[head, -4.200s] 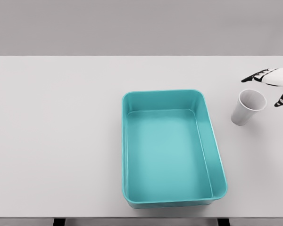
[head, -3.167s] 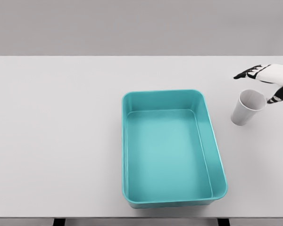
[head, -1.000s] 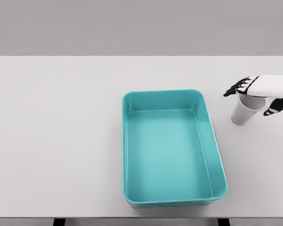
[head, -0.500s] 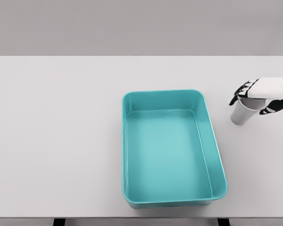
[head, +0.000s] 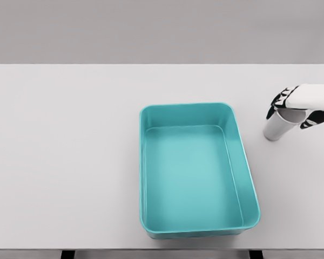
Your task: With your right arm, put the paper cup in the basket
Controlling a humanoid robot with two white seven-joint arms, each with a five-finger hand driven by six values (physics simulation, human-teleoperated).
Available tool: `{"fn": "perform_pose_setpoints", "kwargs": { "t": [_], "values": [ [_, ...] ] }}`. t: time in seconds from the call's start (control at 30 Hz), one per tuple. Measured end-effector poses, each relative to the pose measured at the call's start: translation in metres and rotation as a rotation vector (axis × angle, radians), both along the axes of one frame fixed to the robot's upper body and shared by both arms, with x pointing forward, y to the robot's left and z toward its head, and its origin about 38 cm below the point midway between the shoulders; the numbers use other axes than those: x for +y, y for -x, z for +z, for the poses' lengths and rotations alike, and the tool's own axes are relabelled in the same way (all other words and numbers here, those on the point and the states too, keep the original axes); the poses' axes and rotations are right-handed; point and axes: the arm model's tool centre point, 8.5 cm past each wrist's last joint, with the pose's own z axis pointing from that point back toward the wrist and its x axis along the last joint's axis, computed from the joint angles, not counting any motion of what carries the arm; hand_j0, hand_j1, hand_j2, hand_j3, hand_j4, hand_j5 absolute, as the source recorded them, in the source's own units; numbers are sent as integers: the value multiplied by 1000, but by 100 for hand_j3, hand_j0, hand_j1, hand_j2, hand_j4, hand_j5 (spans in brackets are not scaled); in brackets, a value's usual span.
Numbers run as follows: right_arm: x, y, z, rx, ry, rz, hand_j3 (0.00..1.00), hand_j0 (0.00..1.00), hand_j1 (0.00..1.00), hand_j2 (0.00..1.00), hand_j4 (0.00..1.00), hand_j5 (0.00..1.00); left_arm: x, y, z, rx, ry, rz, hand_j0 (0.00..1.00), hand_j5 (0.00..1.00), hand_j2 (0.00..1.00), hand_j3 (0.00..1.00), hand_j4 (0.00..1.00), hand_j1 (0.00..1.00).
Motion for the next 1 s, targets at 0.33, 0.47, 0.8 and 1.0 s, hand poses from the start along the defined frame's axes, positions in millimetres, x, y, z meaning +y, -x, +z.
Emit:
{"fn": "perform_pose_setpoints", "kwargs": {
  "t": [0.33,0.47,0.8,1.0],
  "values": [
    [-2,1,16,-43,-23,-5,73,73,73,73,73,73,0,0,0,0,0,0,100,100,100,100,100,100],
    [-1,3,21,-57,-31,-1,72,72,72,72,72,72,0,0,0,0,0,0,100,100,100,100,100,100],
    [2,8,40,-103,-55,15,72,72,72,72,72,72,0,0,0,0,0,0,100,100,100,100,100,100],
    [13,17,56,-137,-80,54,73,73,73,73,73,73,0,0,0,0,0,0,100,100,100,100,100,100]
  ]
}}
